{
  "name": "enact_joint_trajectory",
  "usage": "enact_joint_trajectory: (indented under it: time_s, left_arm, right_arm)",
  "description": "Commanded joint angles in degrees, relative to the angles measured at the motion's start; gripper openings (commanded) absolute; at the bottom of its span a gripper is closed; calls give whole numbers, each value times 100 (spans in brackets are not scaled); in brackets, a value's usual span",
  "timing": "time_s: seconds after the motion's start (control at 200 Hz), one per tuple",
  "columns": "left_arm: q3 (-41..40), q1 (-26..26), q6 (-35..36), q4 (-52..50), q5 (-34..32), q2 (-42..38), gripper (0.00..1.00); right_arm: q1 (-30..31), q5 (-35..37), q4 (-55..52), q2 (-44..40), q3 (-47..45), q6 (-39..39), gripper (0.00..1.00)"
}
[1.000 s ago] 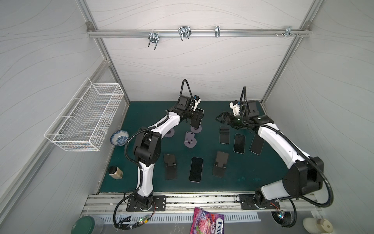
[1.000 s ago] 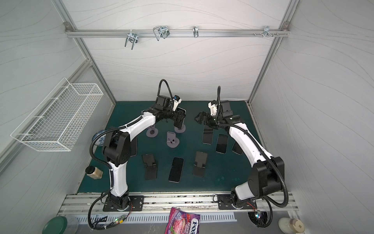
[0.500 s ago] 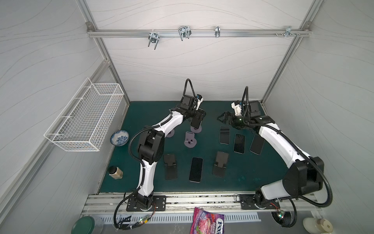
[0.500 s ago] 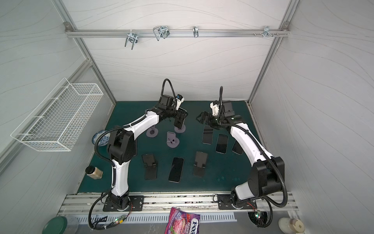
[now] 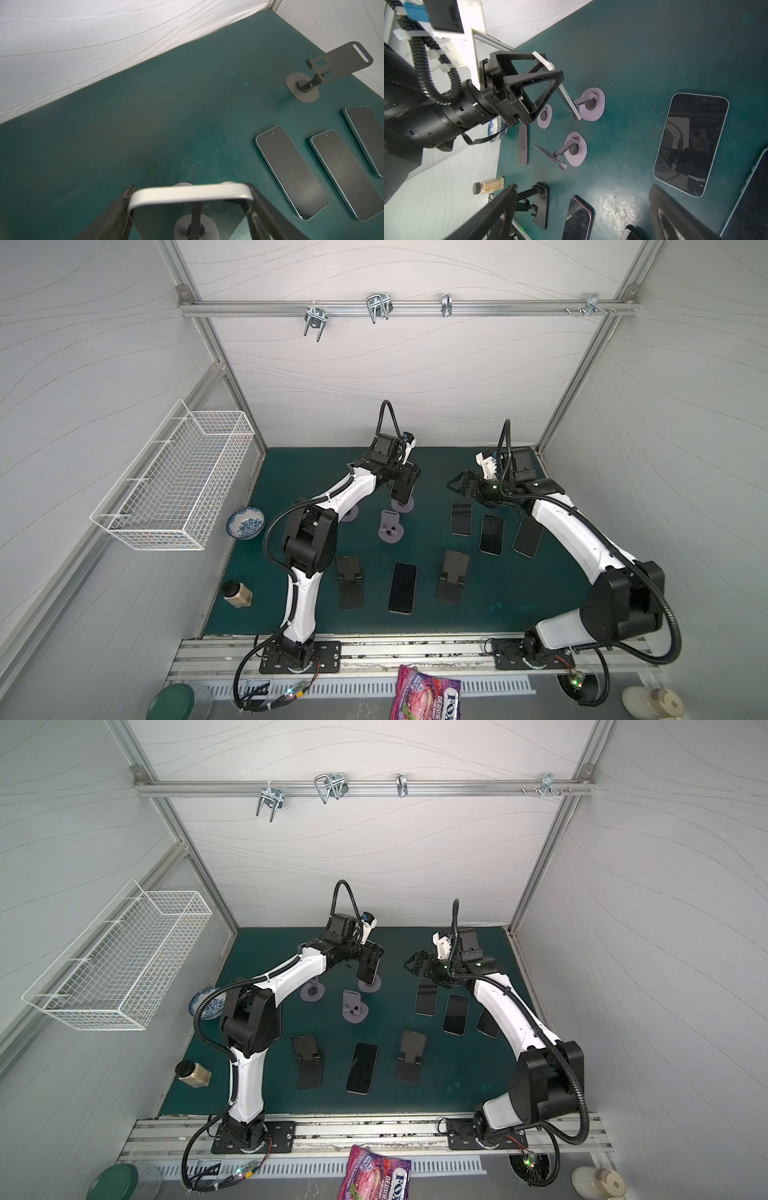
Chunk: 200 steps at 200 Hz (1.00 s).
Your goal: Remove the phone from the phone stand
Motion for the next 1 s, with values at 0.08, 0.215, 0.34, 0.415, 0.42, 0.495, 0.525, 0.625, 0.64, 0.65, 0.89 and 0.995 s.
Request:
enact_joint_trajectory:
  time_s: [0.08, 0.215, 0.34, 0.415, 0.42, 0.495, 0.525, 0.625, 0.64, 0.65, 0.89, 0.995]
  left_arm:
    - [231, -27, 79, 70, 11, 185, 80]
    - [219, -28, 71, 61, 14, 176, 82]
    - [207, -28, 81, 66, 12, 175, 82]
    - [203, -25, 84, 79, 14, 178, 81]
    - [202, -27, 86, 79, 13, 179, 81]
    - [210, -24, 89, 74, 36, 193, 81]
    - [204, -26, 88, 70, 30, 196, 81]
    - [201, -25, 80, 52, 16, 210, 81]
    - [194, -28, 78, 52, 16, 209, 81]
    - [193, -28, 85, 52, 13, 214, 81]
    - [157, -28, 113, 57, -6, 183, 80]
    - [155, -24, 133, 71, -3, 166, 77]
  right_arm:
    - [-63, -109, 102, -1, -21, -44, 99]
    - [-70, -131, 105, 5, -26, -31, 99]
    - [-70, -157, 109, 8, -48, -17, 99]
    - [-71, -156, 108, 7, -44, -17, 99]
    - [-74, -153, 108, 4, -43, -17, 99]
    - [-76, -146, 108, 1, -43, -18, 99]
    - [-86, -142, 108, -1, -48, -14, 99]
    - [-78, -161, 108, 6, -52, -17, 99]
    - [-83, -159, 108, 9, -54, -17, 99]
    - [-86, -159, 108, 3, -52, -15, 99]
    - [-86, -175, 101, 8, -67, -17, 99]
    - [-95, -180, 100, 2, -68, -11, 99]
